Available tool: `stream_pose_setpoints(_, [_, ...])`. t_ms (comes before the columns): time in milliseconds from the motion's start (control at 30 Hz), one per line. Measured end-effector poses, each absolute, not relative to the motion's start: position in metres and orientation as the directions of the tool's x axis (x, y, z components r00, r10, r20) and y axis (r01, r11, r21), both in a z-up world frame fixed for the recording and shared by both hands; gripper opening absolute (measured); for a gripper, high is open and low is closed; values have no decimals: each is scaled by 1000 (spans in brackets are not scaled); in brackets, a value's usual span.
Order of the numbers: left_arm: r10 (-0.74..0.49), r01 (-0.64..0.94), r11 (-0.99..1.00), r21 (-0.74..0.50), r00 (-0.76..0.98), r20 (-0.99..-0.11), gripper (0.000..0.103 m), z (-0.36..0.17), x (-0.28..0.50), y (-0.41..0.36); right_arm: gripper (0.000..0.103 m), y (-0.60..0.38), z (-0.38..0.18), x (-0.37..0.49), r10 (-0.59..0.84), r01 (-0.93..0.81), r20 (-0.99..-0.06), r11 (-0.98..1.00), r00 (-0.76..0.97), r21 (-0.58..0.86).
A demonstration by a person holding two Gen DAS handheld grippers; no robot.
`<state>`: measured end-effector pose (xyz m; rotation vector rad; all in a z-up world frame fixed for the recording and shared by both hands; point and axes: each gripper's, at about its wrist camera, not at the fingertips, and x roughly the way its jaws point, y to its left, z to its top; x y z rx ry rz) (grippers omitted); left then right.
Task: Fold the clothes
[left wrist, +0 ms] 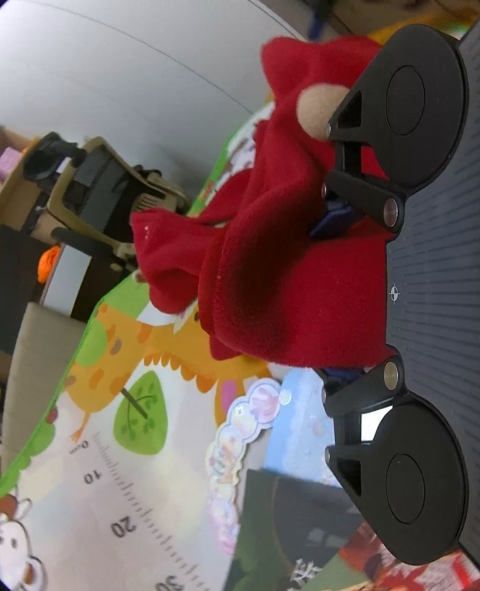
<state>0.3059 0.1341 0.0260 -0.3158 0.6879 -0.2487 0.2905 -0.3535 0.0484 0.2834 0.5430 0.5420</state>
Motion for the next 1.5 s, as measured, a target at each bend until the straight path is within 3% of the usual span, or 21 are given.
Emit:
stream_pose_setpoints(67, [-315,112,923,-367,768,-558,57,29,297,134,80,-344,33,308,580,-398,-415,801,701,448])
stream_pose_setpoints(133, [-281,100,935,-339,793,-541,47,35,287,130,40,-332,21,323,604,-392,-412,777,682,492])
stream_pose_setpoints(167, [-255,91,945,-314,807,-533,39,40,282,127,35,-325,21,325,601,-401,-405,781,689,479])
stream_pose_setpoints(233, [-226,93,958,-272,829,-512,30,55,277,125,13,-309,36,320,566,-434,-367,815,738,384])
stream_pose_setpoints(367, [-150,83,982,-172,892,-426,25,94,297,124,13,-306,76,328,523,-455,-277,847,806,275])
stream_pose_setpoints(433, [-99,53,991,-126,914,-393,25,102,323,125,13,-304,61,344,487,-417,-336,871,806,261])
stream_pose_setpoints(500, [-52,23,997,-70,894,-444,34,87,357,123,13,-301,45,361,448,-379,-394,893,802,243])
stream_pose_setpoints(600, [19,-28,1000,-5,807,-591,39,42,395,121,15,-298,22,385,386,-322,-477,922,789,212])
stream_pose_setpoints(667, [2,-52,996,-67,802,-598,44,34,393,131,28,-296,9,400,344,-288,-523,939,780,189])
stream_pose_setpoints(733, [-39,-70,983,-167,817,-575,64,45,382,148,43,-306,19,393,329,-277,-498,944,802,178])
stream_pose_setpoints(767, [-61,-82,970,-227,827,-559,75,53,373,159,46,-314,24,386,364,-285,-481,930,798,231])
stream_pose_setpoints(867, [-238,-29,875,-483,843,-482,95,70,337,196,62,-338,38,366,462,-309,-417,870,783,384])
stream_pose_setpoints(933, [-369,49,801,-597,826,-426,96,64,314,206,79,-350,39,351,538,-338,-377,810,754,480])
stream_pose_setpoints(967, [-422,80,769,-634,809,-409,97,58,305,207,81,-349,34,345,566,-348,-378,788,733,507])
stream_pose_setpoints(1067, [-508,123,759,-640,726,-463,98,31,297,185,81,-326,10,335,600,-366,-444,781,666,507])
stream_pose_setpoints(1167, [-473,148,835,-530,686,-553,98,14,299,142,82,-301,-16,335,624,-373,-494,771,606,517])
stream_pose_setpoints(1267, [-432,129,859,-496,703,-565,99,6,303,111,85,-288,-22,342,641,-376,-475,753,603,540])
stream_pose_setpoints(1300, [-394,94,871,-482,719,-572,100,4,305,104,82,-284,-22,343,635,-377,-475,759,609,531])
stream_pose_setpoints(1333, [-361,60,879,-473,732,-578,99,3,307,98,74,-280,-22,344,630,-378,-476,763,614,524])
stream_pose_setpoints(1433, [-338,14,868,-496,748,-571,85,4,304,95,56,-285,-19,336,632,-360,-471,757,616,545])
stream_pose_setpoints(1500, [-344,8,859,-512,750,-565,71,10,288,98,54,-290,-16,327,634,-365,-469,756,615,544])
